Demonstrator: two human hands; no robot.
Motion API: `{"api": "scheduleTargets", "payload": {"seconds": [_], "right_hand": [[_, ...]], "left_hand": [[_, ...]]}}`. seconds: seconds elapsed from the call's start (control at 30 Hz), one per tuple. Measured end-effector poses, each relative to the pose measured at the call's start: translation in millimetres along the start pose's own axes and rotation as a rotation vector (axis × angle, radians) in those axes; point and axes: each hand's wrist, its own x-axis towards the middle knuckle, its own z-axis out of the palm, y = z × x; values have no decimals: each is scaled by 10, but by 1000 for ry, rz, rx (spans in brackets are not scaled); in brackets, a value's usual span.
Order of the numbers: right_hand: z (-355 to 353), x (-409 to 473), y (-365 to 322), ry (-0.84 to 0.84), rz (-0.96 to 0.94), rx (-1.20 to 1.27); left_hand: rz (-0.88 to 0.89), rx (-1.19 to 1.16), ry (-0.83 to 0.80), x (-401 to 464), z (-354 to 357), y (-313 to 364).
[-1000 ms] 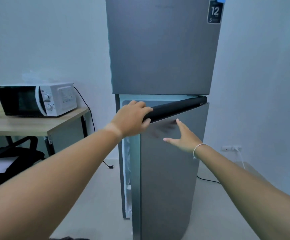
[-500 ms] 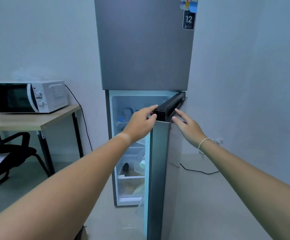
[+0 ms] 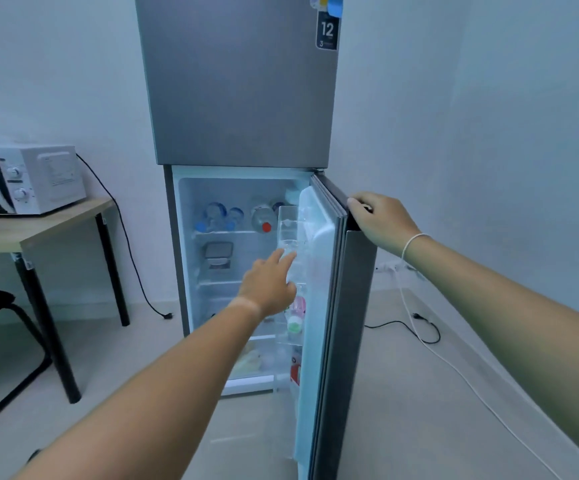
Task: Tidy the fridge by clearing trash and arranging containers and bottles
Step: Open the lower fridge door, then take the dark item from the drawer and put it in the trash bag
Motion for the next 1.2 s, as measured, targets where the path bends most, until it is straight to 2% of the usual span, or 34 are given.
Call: {"api": "scheduleTargets", "payload": {"seconds": [0.1, 0.3, 0.57, 0.67, 0.73, 0.93, 1.2], "right_hand": [[-103, -45, 74, -9, -8, -104], [-259, -94, 267, 0, -12, -230], [-349, -65, 432, 23, 104, -421], [-333, -120, 298, 127, 27, -478], [-282, -137, 158, 131, -53, -451], [296, -146, -83, -30, -185, -358], [1754, -216, 69, -317, -236, -343]], "left_hand": [[71, 122, 5, 34, 52, 86], [183, 28, -14, 79, 144, 309], [215, -27, -89, 41, 154, 441], [176, -63, -89, 8, 142, 344], [126, -87, -84, -8, 138, 205], [-27, -125, -81, -102, 165, -278], [-170, -110, -139, -80, 587, -1153]]}}
